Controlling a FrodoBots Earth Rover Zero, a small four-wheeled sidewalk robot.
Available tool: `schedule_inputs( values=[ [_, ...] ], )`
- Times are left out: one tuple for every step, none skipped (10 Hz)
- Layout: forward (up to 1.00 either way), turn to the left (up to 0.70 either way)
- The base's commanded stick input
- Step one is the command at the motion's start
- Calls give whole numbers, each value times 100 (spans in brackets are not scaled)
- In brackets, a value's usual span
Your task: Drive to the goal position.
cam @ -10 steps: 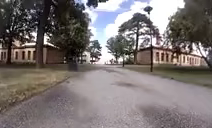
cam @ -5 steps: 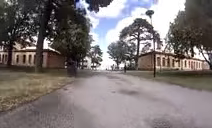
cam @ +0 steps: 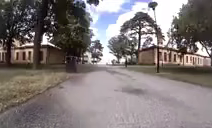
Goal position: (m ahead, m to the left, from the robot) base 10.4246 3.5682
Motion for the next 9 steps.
schedule_inputs(
  values=[
    [70, 0],
    [70, 0],
    [70, 0],
    [70, 0],
    [70, 0],
    [70, 0],
    [70, 0],
    [70, 0],
    [70, 0]
  ],
)
